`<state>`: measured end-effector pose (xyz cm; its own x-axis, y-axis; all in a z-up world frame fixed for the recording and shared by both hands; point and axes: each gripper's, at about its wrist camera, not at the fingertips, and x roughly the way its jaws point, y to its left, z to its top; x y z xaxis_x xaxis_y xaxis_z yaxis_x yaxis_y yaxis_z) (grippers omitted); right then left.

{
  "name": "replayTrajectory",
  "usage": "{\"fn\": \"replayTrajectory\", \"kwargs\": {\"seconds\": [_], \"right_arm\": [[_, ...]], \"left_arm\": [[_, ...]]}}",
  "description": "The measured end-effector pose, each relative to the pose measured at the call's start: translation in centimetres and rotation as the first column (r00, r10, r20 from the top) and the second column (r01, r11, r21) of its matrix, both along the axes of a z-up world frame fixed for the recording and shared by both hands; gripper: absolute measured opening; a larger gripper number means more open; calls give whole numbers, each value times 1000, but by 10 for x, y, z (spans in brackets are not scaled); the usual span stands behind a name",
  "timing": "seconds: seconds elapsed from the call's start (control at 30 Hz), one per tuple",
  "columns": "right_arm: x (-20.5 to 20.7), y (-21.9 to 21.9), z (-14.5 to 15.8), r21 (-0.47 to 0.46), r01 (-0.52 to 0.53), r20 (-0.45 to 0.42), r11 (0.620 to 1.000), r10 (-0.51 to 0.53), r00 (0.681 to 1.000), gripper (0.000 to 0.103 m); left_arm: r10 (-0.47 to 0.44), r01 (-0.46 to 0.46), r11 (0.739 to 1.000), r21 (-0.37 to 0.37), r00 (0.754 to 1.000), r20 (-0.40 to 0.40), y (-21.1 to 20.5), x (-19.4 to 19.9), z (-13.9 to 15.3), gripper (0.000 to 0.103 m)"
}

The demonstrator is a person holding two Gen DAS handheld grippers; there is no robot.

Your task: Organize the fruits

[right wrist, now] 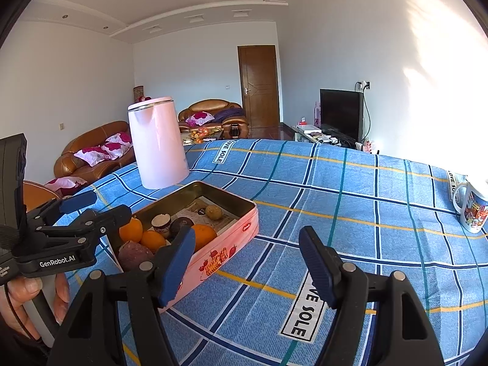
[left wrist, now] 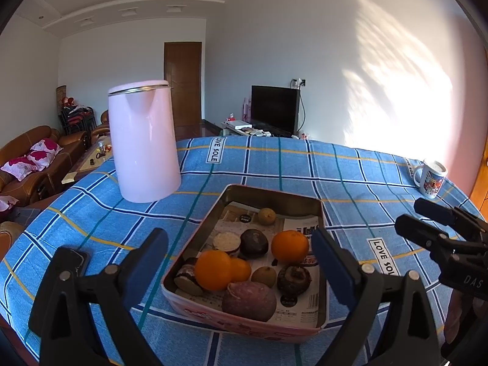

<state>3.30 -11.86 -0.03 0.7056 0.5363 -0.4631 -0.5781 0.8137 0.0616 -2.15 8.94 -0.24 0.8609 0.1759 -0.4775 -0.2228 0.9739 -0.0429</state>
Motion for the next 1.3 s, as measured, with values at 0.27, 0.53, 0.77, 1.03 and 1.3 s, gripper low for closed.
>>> {"fn": "replayTrajectory", "kwargs": {"seconds": [0.27,0.53,0.77,1.03,1.3], "right_arm": [[0,-11,2,12,24,7,1000,-24,1000,72],[-2,-17,3,12,38,18,999,-38,999,72],[-4,-27,9,5,64,51,998,-65,997,72],[-4,-35,8,12,80,55,997,-80,995,75],[-2,-45,5,5,97,47,995,-98,994,76]], "left_arm": [[-8,8,1000,7,1000,2,-5,0,1,99],[-11,11,1000,15,1000,5,-9,1,3,103],[-22,21,1000,7,999,27,-14,-1,10,103],[-39,39,999,1,999,5,-19,2,9,103],[-58,58,998,1,998,-4,-23,4,6,103]]}}
